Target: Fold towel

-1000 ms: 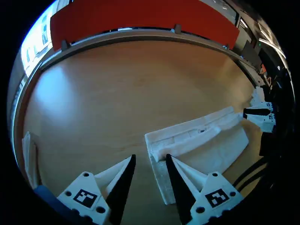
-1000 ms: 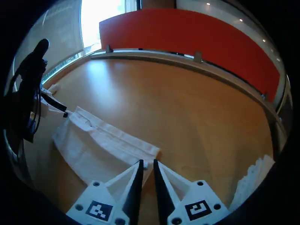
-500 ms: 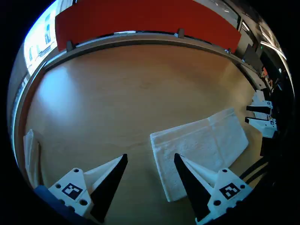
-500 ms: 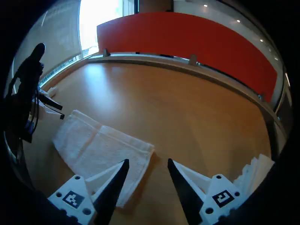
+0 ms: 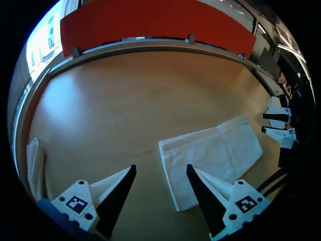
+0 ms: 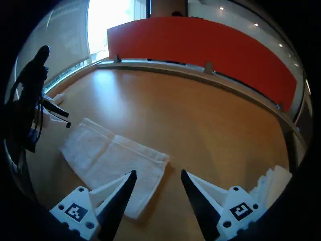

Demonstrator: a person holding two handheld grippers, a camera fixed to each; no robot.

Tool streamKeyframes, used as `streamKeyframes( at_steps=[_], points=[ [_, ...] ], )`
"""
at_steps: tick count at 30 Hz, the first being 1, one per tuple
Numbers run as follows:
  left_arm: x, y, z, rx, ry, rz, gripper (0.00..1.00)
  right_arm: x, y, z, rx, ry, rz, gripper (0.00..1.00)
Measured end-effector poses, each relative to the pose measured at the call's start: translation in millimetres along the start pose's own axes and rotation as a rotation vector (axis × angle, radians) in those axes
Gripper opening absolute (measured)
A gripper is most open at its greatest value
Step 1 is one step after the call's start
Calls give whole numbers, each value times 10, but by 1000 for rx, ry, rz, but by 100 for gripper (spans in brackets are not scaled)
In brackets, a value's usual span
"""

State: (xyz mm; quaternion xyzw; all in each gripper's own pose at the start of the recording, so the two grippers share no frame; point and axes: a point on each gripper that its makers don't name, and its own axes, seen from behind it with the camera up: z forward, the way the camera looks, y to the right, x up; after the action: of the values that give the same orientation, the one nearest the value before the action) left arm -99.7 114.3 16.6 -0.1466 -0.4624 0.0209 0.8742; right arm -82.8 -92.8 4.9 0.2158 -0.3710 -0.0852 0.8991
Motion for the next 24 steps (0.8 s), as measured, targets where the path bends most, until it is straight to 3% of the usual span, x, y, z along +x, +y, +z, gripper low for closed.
streamKeyframes(
  at_steps=[17, 24],
  points=[
    [-274, -101, -372, 47, 16, -62, 93, -68, -121, -141, 19, -2, -25, 86],
    [-398, -212, -547, 80, 24, -94, 93, -126, -194, -178, 44, -11, -57, 86]
  ],
)
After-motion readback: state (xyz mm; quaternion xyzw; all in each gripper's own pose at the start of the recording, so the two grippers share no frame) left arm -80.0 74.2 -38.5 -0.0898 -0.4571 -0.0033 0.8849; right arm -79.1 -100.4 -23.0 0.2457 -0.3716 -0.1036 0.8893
